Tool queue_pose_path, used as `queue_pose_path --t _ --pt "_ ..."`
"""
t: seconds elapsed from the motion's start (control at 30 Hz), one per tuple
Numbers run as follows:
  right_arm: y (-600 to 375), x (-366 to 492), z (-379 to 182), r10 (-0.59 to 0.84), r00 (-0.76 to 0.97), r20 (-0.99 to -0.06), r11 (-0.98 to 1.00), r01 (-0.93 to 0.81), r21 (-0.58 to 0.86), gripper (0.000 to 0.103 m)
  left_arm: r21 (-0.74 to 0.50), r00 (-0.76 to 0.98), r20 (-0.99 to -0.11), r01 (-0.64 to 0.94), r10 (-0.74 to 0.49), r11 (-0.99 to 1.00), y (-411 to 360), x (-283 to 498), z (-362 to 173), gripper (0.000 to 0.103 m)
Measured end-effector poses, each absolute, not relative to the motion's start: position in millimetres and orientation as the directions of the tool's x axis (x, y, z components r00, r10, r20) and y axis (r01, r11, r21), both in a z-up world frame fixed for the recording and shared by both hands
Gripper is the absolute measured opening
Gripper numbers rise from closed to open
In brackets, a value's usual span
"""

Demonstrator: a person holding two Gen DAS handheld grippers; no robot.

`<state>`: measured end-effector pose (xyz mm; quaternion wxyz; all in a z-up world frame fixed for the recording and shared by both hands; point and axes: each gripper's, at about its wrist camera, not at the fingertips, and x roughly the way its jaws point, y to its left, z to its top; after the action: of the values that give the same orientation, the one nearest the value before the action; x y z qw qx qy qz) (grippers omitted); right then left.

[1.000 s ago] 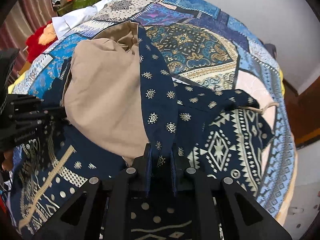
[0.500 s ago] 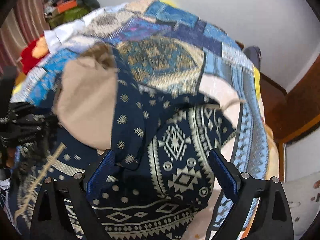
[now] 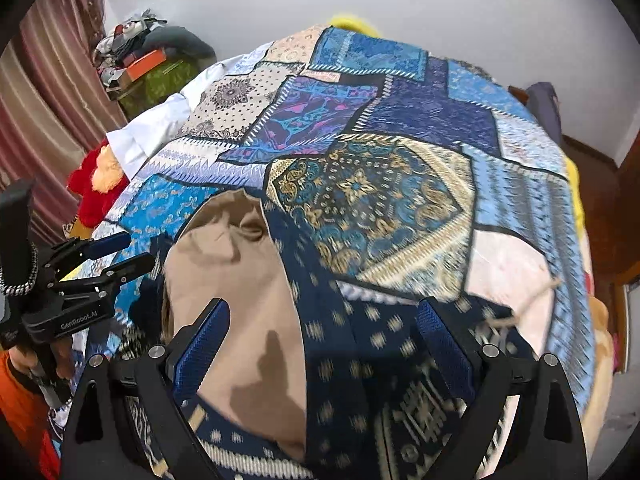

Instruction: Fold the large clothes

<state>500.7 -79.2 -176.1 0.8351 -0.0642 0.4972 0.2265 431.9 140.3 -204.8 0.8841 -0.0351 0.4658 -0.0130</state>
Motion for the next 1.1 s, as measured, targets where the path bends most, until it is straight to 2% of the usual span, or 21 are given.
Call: queue_pose_path --t 0.1,0.2,0.3,0.33,0.37,0.4,0.47,0.53,0.57,0.9,1.1 --pt "-63.1 521.2 -189.9 0.310 0.384 -0.870 0.889 -0.442 0.122 0.092 -0.062 0.556 -0.829 -0.002 -0.051 0.998 136.0 451.4 -214.6 0.057" --pt "-52.4 538.1 -204.9 0.325 0.348 -0.880 0.882 -0.448 0.148 0.083 -0.049 0.542 -0.839 0.008 -0.045 0.999 132.9 467.8 -227.7 0.057" --pt "-42.1 553.3 -221.5 0.331 0.312 -0.890 0.880 -0.443 0.172 0.069 -0.064 0.523 -0.850 0.000 -0.055 0.998 131.8 484.7 -240.5 0.057" --pt "-40.2 557.8 -227.2 0.328 0.303 -0.895 0.883 -0.434 0.177 0.060 -0.074 0.519 -0.852 -0.002 -0.062 0.997 131.9 488.7 -243.7 0.057" --pt "-38.1 563.8 -234.9 0.327 0.288 -0.900 0.887 -0.423 0.187 0.049 -0.083 0.513 -0.855 -0.004 -0.069 0.997 131.7 493.1 -246.9 0.054" --pt "-37.5 568.0 -241.0 0.332 0.271 -0.903 0.889 -0.411 0.204 0.043 -0.090 0.511 -0.856 -0.006 -0.074 0.996 131.3 495.8 -248.7 0.050" --pt "-39.0 571.4 -246.4 0.352 0.265 -0.898 0.889 -0.394 0.233 0.026 -0.106 0.508 -0.856 0.004 -0.093 0.994 129.2 497.5 -249.1 0.022" --pt "-41.3 570.0 -243.7 0.386 0.264 -0.884 0.879 -0.397 0.265 0.015 -0.121 0.514 -0.850 0.017 -0.113 0.992 126.2 495.2 -245.4 0.012" --pt "-42.4 567.2 -240.2 0.398 0.267 -0.878 0.874 -0.402 0.274 0.012 -0.110 0.528 -0.843 0.022 -0.104 0.994 123.9 491.9 -240.8 0.011" --pt "-56.9 487.5 -158.5 0.472 0.361 -0.804 0.813 -0.531 0.239 0.009 -0.078 0.638 -0.760 0.100 -0.124 0.992 108.9 418.5 -162.3 0.009" --pt "-71.3 427.7 -126.3 0.505 0.371 -0.779 0.788 -0.566 0.241 0.009 -0.057 0.654 -0.743 0.146 -0.139 0.988 98.4 357.7 -140.1 0.009"
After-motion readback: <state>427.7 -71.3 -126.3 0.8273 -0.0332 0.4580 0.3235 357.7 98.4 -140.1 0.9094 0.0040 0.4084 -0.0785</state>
